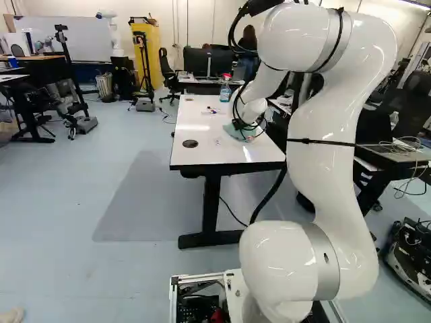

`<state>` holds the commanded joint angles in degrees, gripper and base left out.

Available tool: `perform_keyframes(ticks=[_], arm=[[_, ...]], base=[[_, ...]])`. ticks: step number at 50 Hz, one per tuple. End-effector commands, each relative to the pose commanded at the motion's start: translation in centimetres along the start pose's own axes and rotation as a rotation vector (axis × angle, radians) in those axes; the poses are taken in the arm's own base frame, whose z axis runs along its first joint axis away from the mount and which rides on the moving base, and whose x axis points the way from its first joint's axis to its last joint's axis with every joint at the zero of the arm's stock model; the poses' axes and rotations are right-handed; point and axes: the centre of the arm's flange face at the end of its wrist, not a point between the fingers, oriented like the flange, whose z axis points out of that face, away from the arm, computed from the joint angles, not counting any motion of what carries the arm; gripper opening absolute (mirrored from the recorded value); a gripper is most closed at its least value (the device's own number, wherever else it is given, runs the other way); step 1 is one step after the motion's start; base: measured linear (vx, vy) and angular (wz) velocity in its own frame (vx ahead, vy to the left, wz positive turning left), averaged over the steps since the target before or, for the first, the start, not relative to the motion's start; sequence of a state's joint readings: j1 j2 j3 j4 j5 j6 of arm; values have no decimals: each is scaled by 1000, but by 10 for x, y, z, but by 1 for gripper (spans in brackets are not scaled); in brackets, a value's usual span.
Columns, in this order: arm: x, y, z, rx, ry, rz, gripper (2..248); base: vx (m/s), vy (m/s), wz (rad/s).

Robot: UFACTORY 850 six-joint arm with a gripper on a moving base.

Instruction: Clean the table with the green towel

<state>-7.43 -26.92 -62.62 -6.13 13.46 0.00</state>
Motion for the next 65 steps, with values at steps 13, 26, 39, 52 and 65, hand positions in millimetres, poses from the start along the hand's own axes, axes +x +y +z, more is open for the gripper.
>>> perform_keyframes(ticks=[13, 26, 39, 52, 65], arm=[[-13, -10, -20, 12, -15, -9, 30], [-28, -15, -40, 17, -29, -12, 30], [-43, -8, -59, 7, -42, -1, 30], [-48, 9, -63, -17, -46, 21, 30], [-44, 31, -57, -45, -44, 46, 30]], base=[[0, 0, 0], [0, 0, 0], [0, 0, 0], [0, 0, 0], [0, 0, 0]])
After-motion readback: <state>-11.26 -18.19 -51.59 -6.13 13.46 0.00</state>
